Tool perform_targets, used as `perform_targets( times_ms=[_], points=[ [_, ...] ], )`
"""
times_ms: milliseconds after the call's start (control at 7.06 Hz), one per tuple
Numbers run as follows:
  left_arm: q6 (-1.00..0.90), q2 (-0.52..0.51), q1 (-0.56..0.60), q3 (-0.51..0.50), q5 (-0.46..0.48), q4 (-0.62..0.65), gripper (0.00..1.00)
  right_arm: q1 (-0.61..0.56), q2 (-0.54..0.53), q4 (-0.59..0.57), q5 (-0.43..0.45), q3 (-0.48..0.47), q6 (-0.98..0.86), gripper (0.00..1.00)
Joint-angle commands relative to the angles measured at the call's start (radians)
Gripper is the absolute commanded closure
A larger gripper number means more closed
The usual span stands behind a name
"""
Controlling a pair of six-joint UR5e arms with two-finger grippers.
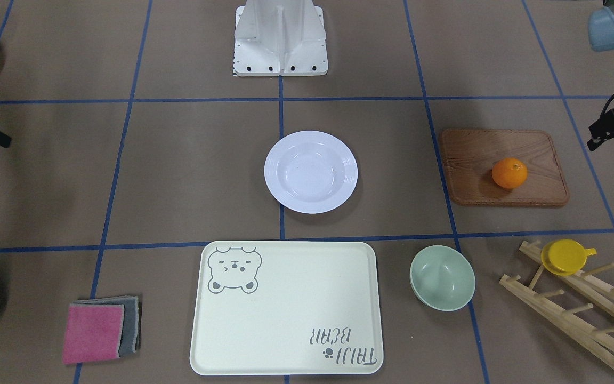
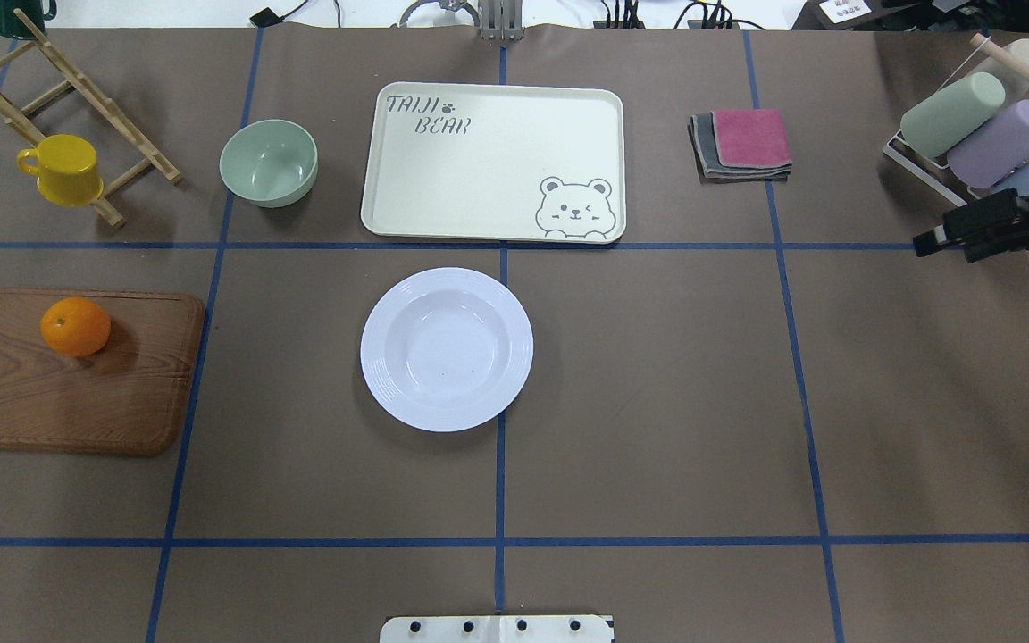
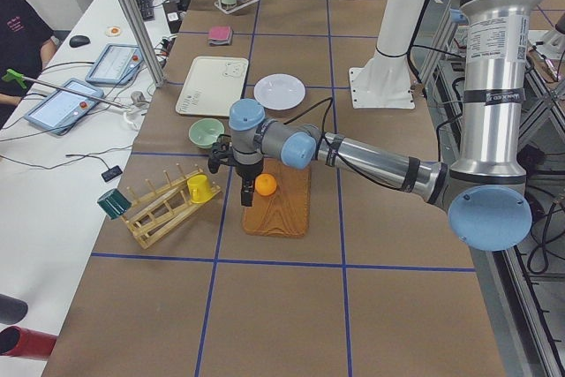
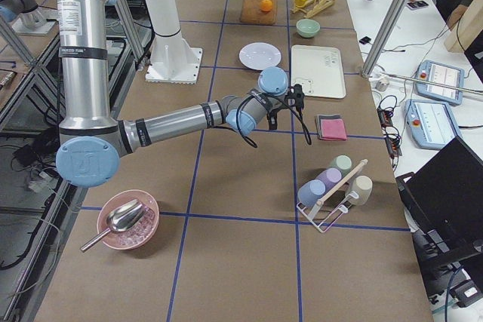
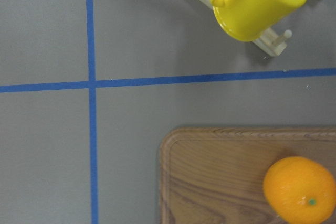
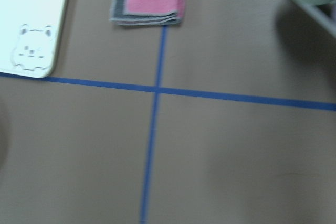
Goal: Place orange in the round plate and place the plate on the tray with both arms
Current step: 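Move the left gripper toward the orange while the right gripper approaches the plate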
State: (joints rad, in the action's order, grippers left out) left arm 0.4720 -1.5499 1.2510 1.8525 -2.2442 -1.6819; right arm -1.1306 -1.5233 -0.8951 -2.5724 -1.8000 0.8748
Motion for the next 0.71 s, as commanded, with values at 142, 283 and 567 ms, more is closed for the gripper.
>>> perform_targets(
  times_ms=[142,283,567],
  points=[
    [0.243,-0.019,-0.114,-0.012,0.002,-0.121,0.01,0.272,0.129,0.363,0.186,0.048,0.512,0.0],
    [0.323,-0.031,-0.163,-0.038,0.005,-0.187,0.01,0.373,0.164,0.433,0.283,0.047,0.623,0.0],
    [0.471,-0.058,-0.243,-0.103,0.015,-0.318,0.01,0.478,0.221,0.436,0.427,0.045,0.707,0.0]
  ],
)
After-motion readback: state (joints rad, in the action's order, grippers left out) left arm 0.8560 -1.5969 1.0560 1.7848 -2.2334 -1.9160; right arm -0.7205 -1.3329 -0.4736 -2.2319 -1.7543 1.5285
